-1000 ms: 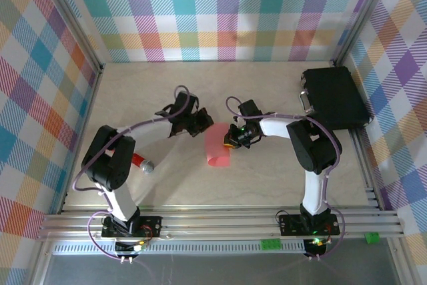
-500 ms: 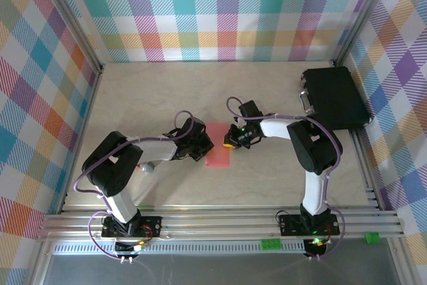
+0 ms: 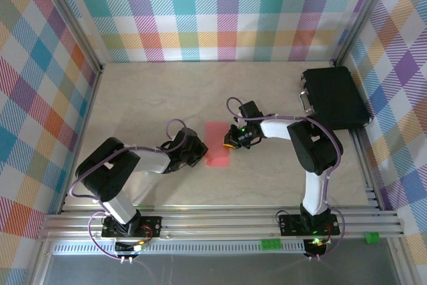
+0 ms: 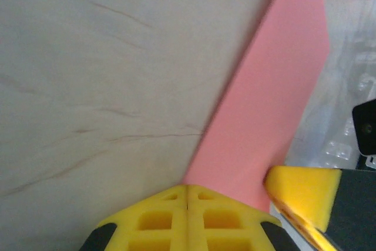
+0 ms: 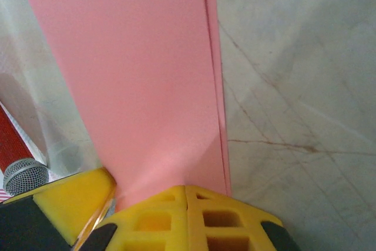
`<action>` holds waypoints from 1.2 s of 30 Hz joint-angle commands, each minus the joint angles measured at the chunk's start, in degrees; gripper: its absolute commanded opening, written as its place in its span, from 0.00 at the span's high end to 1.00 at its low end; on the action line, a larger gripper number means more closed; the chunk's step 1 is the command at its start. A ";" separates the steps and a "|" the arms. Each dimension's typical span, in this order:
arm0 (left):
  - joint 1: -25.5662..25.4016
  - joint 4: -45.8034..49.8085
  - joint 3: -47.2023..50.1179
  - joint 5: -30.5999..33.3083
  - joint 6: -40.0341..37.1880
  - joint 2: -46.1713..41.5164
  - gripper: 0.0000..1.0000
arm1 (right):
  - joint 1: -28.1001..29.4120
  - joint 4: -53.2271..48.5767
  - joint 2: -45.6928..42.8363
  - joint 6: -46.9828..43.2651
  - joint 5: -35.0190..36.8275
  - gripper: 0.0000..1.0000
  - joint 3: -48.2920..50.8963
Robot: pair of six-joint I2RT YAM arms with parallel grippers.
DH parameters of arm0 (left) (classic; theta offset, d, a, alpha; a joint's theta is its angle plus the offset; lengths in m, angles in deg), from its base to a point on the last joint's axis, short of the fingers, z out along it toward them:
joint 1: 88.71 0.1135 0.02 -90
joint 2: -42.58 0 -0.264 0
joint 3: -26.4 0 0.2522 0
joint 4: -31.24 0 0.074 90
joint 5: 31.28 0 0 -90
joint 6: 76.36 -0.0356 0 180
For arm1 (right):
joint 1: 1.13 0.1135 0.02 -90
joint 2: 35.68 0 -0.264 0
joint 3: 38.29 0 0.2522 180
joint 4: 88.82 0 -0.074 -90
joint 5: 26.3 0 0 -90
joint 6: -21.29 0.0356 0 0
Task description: Fold a paper plane with a square sheet of paper (pick it up from the middle)
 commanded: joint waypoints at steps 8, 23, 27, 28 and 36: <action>-0.14 8.80 0.53 -0.10 -4.30 -9.57 1.00 | -0.44 -8.09 9.02 -1.51 20.19 1.00 7.93; -6.95 7.68 -4.89 1.36 -2.35 0.97 1.00 | -0.37 -5.69 10.47 -0.80 19.84 1.00 9.25; -6.91 8.93 -1.80 4.10 -0.89 0.50 1.00 | -0.45 -5.77 10.67 -0.88 20.10 1.00 9.25; -6.91 8.84 -0.74 4.80 -0.08 0.28 1.00 | -0.40 -5.75 10.82 -0.89 20.19 1.00 9.25; -5.57 11.28 7.76 10.31 6.09 -6.02 1.00 | -0.54 -6.32 10.98 -1.32 21.16 1.00 8.90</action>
